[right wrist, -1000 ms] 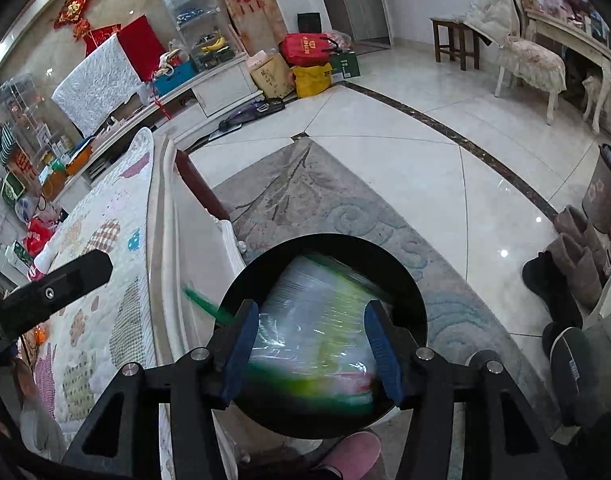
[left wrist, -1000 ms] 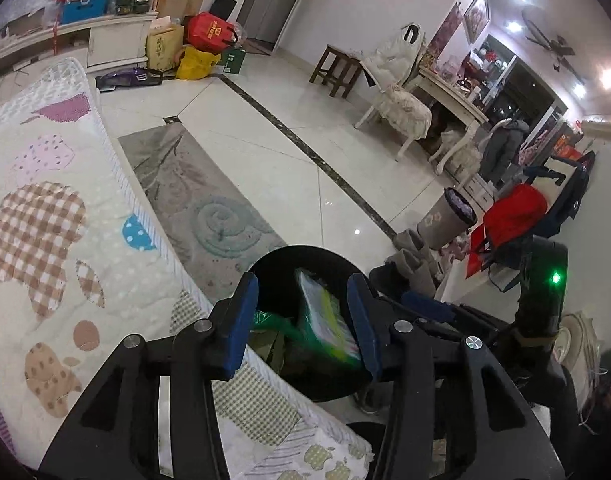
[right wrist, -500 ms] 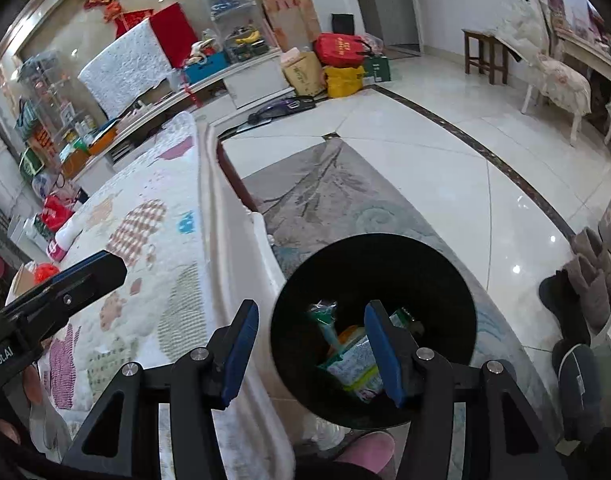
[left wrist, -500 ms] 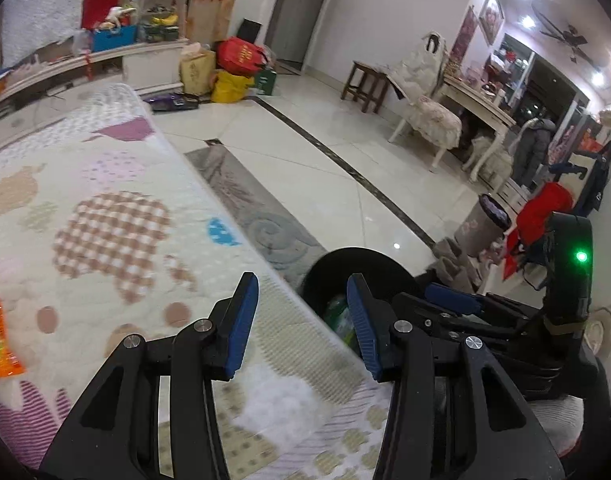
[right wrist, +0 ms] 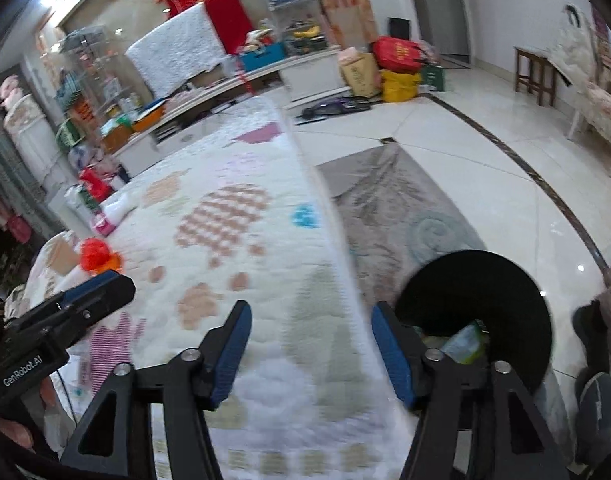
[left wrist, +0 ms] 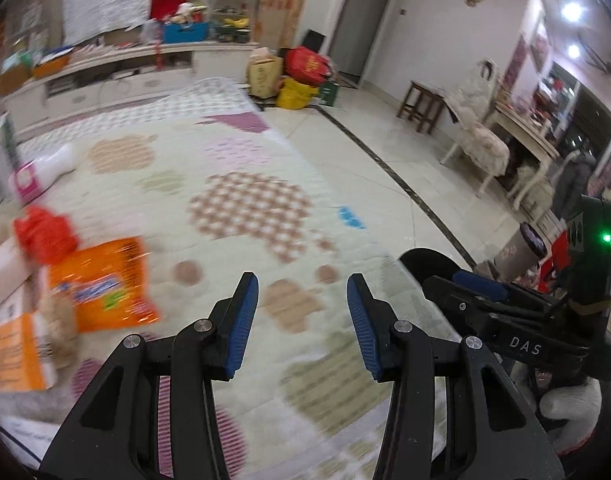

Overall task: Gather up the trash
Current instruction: 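Return to the bed and grasp the red plastic bag with the right tool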

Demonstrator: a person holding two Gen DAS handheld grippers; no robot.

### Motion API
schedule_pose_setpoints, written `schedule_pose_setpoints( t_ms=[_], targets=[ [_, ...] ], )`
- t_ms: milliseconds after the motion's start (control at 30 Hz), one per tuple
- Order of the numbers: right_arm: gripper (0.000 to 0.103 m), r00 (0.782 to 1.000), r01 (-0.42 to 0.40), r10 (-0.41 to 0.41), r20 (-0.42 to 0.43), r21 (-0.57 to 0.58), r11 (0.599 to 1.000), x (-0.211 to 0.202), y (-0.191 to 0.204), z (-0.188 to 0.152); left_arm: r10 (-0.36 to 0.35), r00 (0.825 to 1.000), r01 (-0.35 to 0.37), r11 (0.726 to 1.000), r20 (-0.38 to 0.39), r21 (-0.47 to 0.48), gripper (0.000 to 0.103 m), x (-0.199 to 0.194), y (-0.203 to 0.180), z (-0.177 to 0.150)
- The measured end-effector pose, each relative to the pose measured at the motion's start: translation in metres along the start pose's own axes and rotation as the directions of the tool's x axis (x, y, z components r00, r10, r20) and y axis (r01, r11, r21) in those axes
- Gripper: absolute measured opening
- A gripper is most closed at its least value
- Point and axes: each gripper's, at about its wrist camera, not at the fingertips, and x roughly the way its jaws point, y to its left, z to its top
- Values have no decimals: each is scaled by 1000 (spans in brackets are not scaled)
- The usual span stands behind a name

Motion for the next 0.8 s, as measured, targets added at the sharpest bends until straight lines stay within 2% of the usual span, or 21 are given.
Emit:
schedule_pose_setpoints(
  t_ms=[233,467,700,800],
  targets=[
    [62,997,-74,70,-40,-108,991,23,71,0,84,996,-82,991,17,-103,45,-43,73,-14],
    [62,987,-152,134,-93,-211,966,43,136,-6,178,984,-175,970,2,-166,45,-78,141,-37],
    [62,976,-197,162,-142,-283,939,63,179,-16,245,969,-245,936,-34,-252,45,-103,202,-64],
    [62,972,-211,170,-160,-289,934,72,191,-12,260,965,-260,927,-37,-271,45,-109,214,-67]
  ],
)
